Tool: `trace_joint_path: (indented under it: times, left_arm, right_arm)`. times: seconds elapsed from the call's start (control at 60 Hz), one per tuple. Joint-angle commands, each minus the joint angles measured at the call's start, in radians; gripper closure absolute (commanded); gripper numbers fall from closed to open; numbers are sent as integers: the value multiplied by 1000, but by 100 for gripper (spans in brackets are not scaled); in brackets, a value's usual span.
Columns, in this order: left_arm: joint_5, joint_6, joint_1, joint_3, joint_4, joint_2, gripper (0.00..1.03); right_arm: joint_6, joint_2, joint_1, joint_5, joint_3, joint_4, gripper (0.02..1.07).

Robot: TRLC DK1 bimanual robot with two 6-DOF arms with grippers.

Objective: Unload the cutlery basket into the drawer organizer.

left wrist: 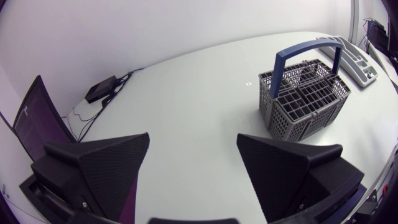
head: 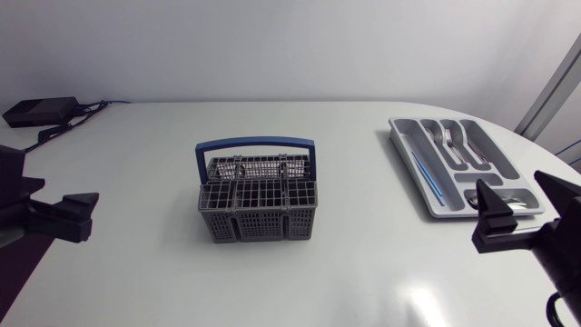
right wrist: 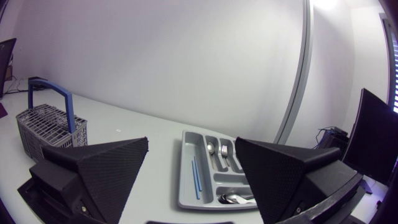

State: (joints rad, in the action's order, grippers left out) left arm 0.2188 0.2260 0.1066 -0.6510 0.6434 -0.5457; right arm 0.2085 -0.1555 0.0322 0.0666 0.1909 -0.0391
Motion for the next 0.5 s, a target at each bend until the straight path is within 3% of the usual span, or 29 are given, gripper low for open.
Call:
trace_joint_path:
  times: [0.0, 0.233, 0.483]
  left_arm:
    - [8, 22, -7, 47, -31, 32, 5]
    - [8, 12, -39, 125, -133, 81, 5]
    - [-27, -33, -53, 230, -240, 171, 5]
  right_arm:
    - [-79, 41, -13, -17, -60, 21, 6]
    - [-207, 154, -32, -66, -190, 39, 6]
    - [-208, 155, -32, -67, -191, 39, 6]
